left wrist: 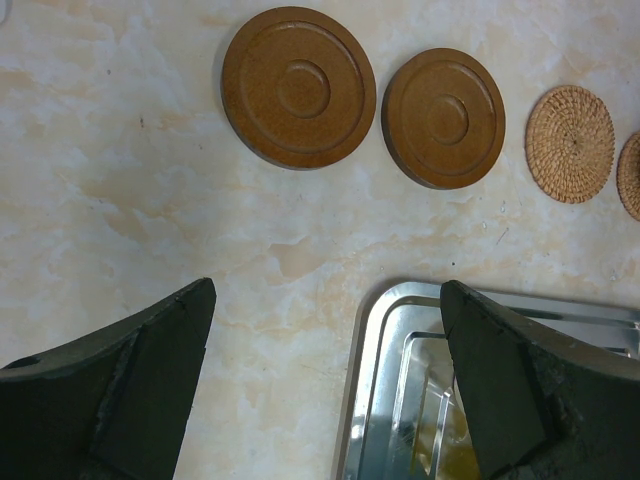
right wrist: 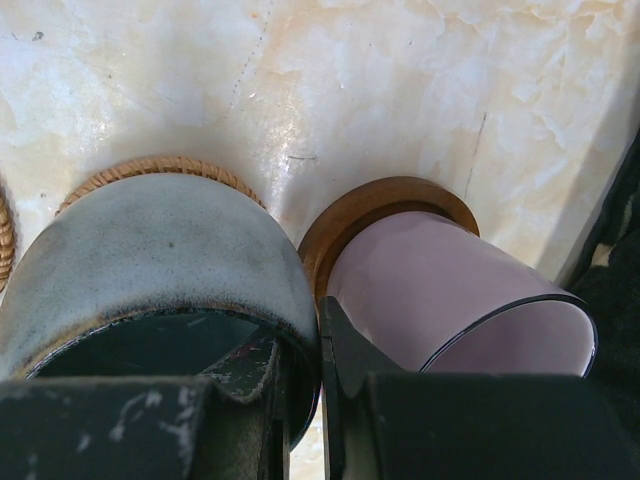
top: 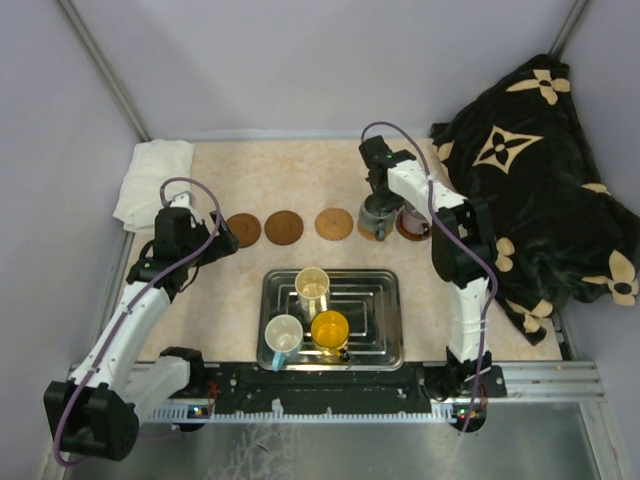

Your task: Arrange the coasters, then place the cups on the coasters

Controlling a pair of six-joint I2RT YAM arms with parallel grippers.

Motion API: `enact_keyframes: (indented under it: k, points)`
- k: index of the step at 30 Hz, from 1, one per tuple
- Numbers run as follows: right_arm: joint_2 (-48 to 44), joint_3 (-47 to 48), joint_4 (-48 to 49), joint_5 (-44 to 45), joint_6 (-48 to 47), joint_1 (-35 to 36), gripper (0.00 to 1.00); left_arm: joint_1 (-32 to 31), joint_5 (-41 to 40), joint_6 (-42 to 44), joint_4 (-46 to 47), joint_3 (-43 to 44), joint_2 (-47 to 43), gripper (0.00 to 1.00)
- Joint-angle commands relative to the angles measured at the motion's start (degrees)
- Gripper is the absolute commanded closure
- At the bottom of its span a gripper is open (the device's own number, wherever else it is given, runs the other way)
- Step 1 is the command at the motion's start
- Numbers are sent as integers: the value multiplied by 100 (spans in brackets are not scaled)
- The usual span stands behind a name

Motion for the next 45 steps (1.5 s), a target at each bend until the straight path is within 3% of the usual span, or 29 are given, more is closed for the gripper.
enact_keyframes:
  k: [1,28,40,45]
  points:
    - [-8,99,224,140,-22,-55,100,12,-52,77,127,6,-18,0]
    - [-29,-191,102,45,-36,-42,100,12,-43,50,179,19,54,0]
    - [-135,-176,317,159,48,-20,73,12,-48,50,162,16,70,0]
    - [-147,-112,368,213,81,-22,70,12,-68,77,153,22,61,0]
